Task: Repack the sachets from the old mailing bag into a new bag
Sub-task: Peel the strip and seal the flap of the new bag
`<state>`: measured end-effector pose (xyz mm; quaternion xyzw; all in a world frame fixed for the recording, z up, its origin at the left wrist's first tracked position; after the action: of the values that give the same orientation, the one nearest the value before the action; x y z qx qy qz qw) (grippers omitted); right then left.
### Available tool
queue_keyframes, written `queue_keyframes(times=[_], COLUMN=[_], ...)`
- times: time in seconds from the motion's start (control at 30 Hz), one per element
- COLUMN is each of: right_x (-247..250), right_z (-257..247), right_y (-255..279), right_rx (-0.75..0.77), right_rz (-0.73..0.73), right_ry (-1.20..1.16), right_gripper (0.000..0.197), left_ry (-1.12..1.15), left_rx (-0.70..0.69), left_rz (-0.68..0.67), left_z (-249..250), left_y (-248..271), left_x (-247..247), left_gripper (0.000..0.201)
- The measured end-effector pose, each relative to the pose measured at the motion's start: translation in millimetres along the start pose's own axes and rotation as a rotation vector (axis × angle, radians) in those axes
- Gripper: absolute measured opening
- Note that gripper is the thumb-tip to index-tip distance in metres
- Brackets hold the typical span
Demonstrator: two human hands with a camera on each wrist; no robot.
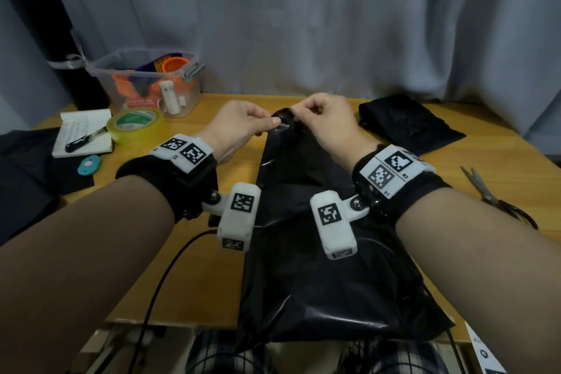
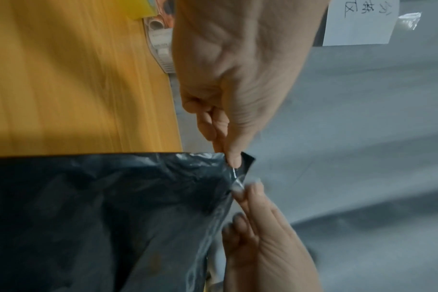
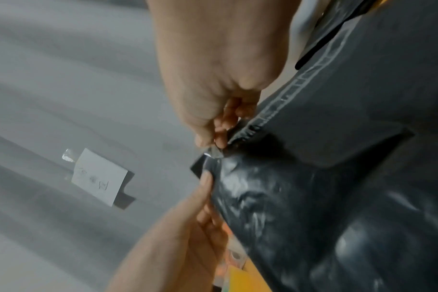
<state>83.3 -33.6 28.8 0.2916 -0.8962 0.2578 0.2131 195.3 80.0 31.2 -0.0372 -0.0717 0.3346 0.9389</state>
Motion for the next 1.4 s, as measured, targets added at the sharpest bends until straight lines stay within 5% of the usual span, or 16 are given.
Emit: queue_keyframes(times=[0.17, 0.33, 0.4, 0.47, 0.57, 0.63, 0.73, 0.87, 1.03, 1.23, 1.4], right_x=[31, 58, 66, 76, 84, 89, 103, 128, 159, 176, 194], right_z=[27, 38, 44, 45, 50, 53, 58, 86, 131, 155, 153], right_y=[-5, 2, 3, 3, 3, 7, 11, 23, 43, 62, 70], right_rx=[-0.285, -0.307, -0.272, -0.135, 0.038, 0.067, 0.028, -0.231, -0.526, -0.735, -0.785], right_rz=[0.106, 0.165, 0.186, 0.164, -0.063, -0.114, 0.008, 0.125, 0.332, 0.554, 0.518], right_ry=[-0.455, -0.758, -0.645, -0.244, 0.568, 0.842, 0.768, 0.429, 0.349, 0.324, 0.442], right_gripper=[0.020, 0.015, 0.014, 0.003, 0.046, 0.038, 0.020, 0.019, 0.008, 0.024, 0.031], left_ry=[0.051, 0.203, 0.344, 0.444, 0.479, 0.497, 0.467, 0.445, 0.458, 0.491, 0.499], left_rx=[0.104, 0.199, 0.242, 0.254, 0.229, 0.224, 0.223, 0.207, 0.262, 0.254, 0.248], left_rz=[0.125, 0.138, 0.133, 0.132, 0.171, 0.171, 0.149, 0.233, 0.319, 0.355, 0.360], left_z=[-12, -21, -21, -21, -20, -19, -20, -24, -28, -30, -29], left_y=[-3, -6, -6, -8, -10, -10, -10, -11, -13, -12, -10], left_x=[11, 7, 4, 1, -6, -11, -16, -18, -20, -25, -23], left_gripper=[0.021, 0.019, 0.014, 0.011, 0.008, 0.003, 0.005, 0.012, 0.015, 0.012, 0.008])
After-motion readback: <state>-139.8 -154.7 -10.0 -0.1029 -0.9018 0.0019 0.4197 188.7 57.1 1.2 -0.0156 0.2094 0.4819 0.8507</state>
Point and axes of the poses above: each hand's wrist, its own y-axis away from the middle knuckle, its own x-axis out of the back of the hand, z = x × y, the point moved 3 cm from there along -y, towards the middle knuckle, and after that the axes turned 15 degrees about y, right-handed, at the moved point
